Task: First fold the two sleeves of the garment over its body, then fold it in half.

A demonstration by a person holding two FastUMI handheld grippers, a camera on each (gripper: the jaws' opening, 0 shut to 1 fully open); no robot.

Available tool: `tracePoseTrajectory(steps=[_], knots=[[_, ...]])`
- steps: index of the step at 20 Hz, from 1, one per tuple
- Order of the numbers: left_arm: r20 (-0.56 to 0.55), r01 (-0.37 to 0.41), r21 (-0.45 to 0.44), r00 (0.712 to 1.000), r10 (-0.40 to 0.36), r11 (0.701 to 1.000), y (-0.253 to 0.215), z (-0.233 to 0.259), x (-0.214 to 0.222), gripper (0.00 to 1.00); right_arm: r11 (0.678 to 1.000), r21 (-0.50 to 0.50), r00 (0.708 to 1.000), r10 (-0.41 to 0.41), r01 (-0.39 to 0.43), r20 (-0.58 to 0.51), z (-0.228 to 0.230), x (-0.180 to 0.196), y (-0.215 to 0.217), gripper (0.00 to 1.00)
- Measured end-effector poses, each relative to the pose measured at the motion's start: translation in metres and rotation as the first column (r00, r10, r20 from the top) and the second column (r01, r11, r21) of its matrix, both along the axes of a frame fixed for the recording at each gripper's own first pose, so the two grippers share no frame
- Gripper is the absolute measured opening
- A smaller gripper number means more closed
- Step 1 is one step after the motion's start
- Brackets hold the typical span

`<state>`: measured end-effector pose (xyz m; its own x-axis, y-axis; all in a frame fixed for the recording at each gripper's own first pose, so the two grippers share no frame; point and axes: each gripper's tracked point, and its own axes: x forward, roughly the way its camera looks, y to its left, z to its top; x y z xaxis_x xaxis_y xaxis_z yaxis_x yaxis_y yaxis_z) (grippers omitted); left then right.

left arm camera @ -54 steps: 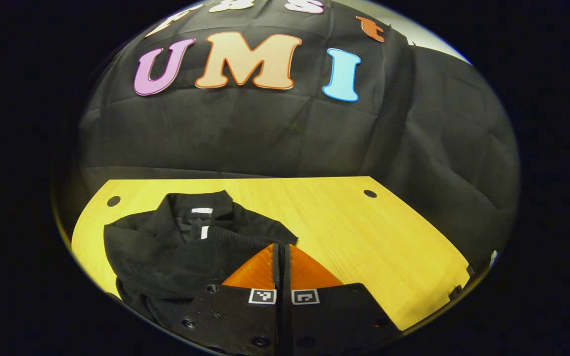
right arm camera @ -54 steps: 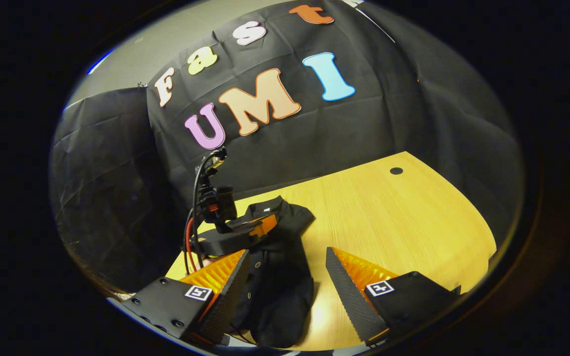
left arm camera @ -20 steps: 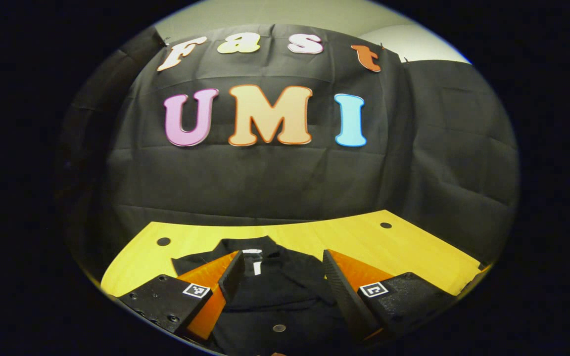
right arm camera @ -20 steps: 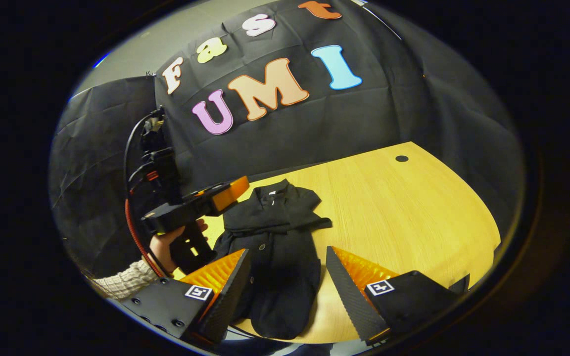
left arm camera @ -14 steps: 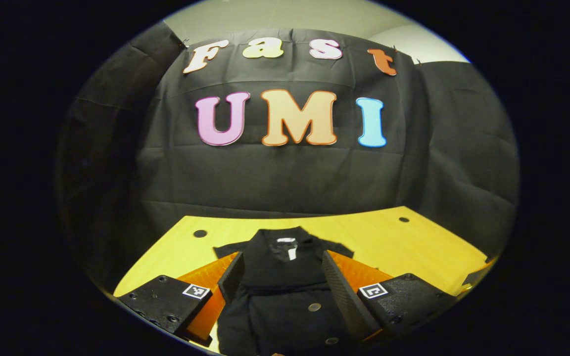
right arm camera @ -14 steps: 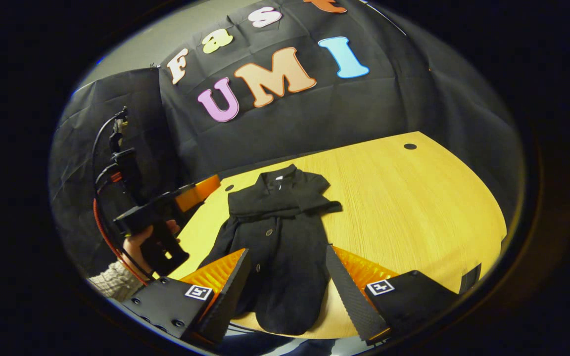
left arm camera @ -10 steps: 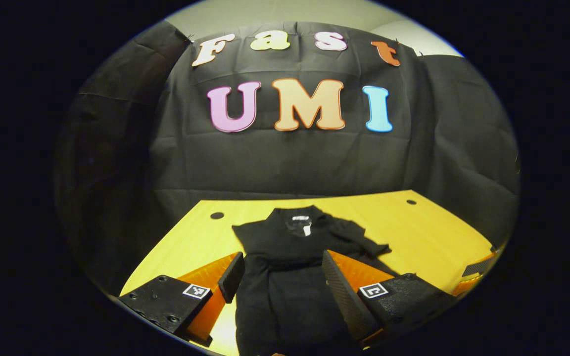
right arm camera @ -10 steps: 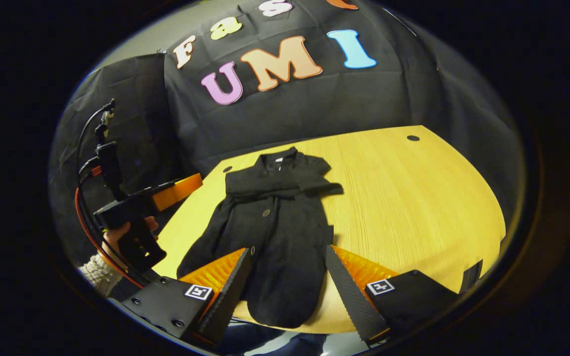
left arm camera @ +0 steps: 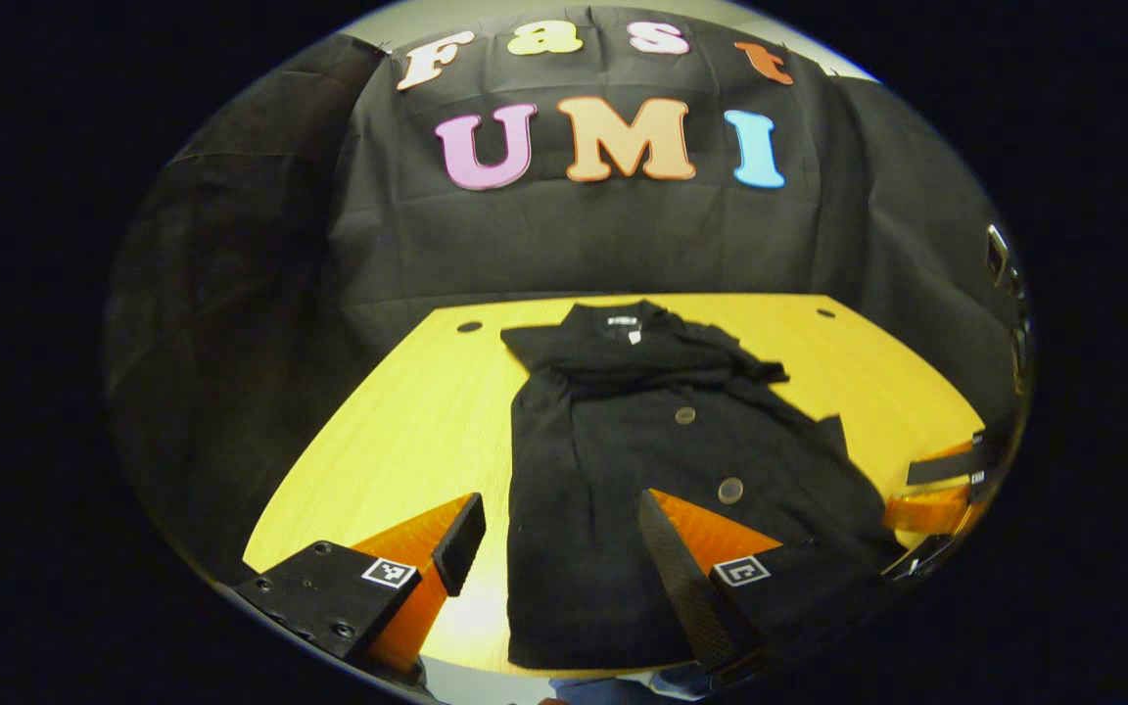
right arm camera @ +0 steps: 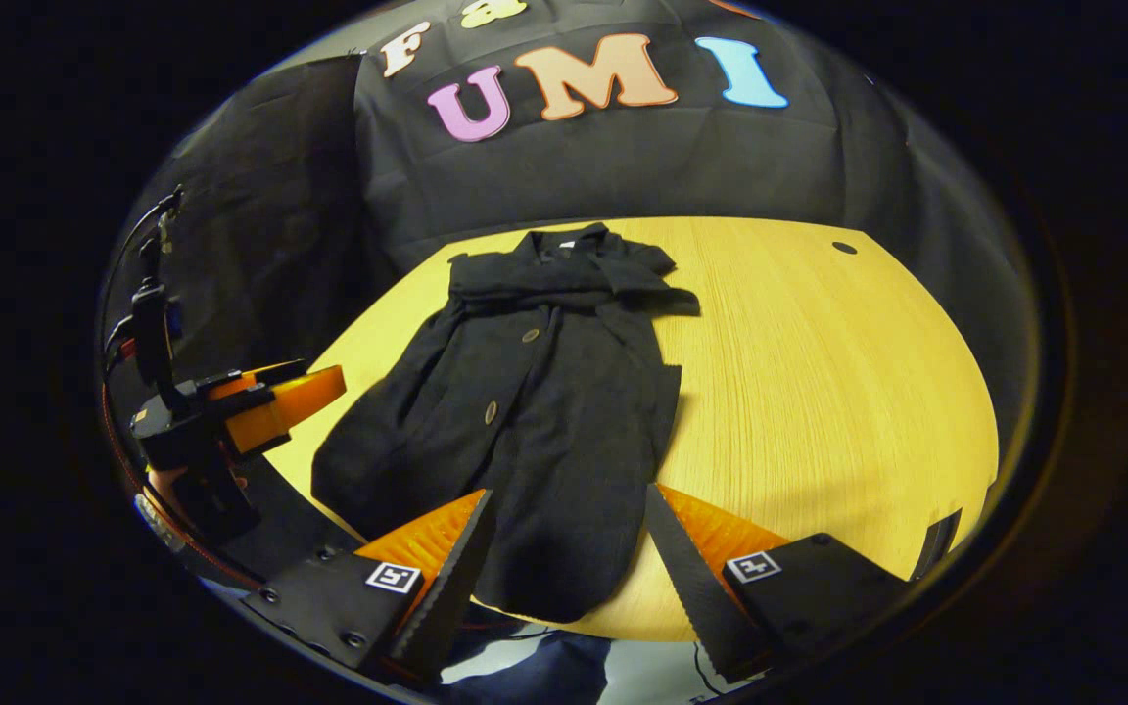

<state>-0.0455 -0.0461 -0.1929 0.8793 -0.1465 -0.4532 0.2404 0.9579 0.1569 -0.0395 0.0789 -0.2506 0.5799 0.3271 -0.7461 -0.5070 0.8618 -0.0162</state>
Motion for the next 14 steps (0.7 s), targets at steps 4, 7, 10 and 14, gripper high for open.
tracePoseTrajectory(steps=[4, 7, 10, 14], knots=[[-0.131, -0.015, 0.019, 0.991, 0.018, 1.000, 0.016, -0.037, -0.038, 0.95, 0.999, -0.029, 0.999, 0.024, -0.025, -0.023, -0.012, -0.004, -0.003, 0.97], [-0.171, -0.025, -0.002, 0.985, 0.024, 1.000, 0.020, -0.046, -0.051, 0.96, 0.998, -0.052, 0.999, 0.030, -0.032, -0.041, -0.025, -0.007, -0.007, 0.97], [-0.207, -0.025, 0.002, 0.978, 0.025, 1.000, 0.023, -0.061, -0.061, 0.96, 0.996, -0.083, 0.998, 0.029, -0.034, -0.063, -0.038, -0.012, -0.010, 0.97], [-0.253, -0.012, -0.004, 0.967, 0.011, 1.000, 0.019, -0.077, -0.071, 0.96, 0.994, -0.100, 0.997, 0.034, -0.041, -0.073, -0.045, -0.014, -0.012, 0.97]])
